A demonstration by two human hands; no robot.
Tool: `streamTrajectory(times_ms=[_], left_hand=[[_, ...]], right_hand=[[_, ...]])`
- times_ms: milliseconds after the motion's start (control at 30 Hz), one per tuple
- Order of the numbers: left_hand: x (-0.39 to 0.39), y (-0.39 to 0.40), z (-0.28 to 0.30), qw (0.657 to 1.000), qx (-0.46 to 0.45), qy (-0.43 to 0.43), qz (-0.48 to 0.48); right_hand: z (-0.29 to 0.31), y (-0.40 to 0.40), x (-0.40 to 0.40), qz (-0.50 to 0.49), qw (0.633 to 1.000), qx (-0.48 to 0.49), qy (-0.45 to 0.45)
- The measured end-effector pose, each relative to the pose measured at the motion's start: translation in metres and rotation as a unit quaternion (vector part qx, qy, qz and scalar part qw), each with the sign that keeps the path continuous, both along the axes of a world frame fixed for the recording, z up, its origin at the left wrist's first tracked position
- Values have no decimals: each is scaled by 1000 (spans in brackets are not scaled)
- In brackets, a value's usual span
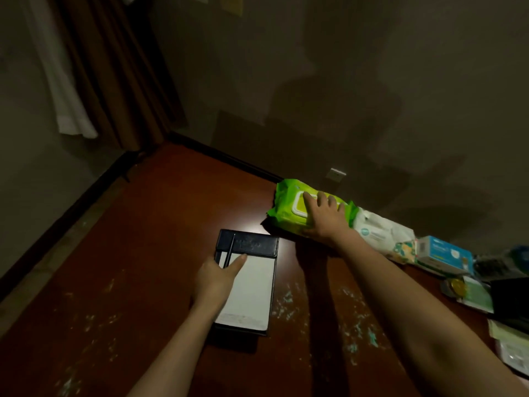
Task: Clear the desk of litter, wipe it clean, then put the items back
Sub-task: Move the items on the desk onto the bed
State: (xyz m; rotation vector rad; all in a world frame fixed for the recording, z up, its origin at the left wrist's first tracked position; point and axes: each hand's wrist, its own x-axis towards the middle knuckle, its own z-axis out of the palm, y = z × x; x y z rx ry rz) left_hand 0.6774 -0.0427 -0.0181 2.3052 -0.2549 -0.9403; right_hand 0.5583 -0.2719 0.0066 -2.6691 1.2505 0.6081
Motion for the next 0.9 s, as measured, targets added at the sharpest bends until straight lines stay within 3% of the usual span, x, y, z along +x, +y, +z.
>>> streamTrajectory(times_ms=[167,367,533,667,800,900], left_hand=[[2,0,-6,1000,9,14,-24],[-15,-4,10,998,-46,28,-45],[-45,-1,43,993,-91,27,-76],[-91,8,60,984,-113,43,-132],[-168,19,69,963,-108,66,-238],[-246,40,84,926,-129,71,-347]], right_hand=[[4,0,-5,36,996,-74,-43],[40,23,-23,-18,991,-91,-95],[89,62,-77,-168,963,-89,-193],[122,111,-162,-285,929,-90,-219],[143,187,-265,-401,882,-108,-224],[154,260,-343,-489,834,-132,-219]])
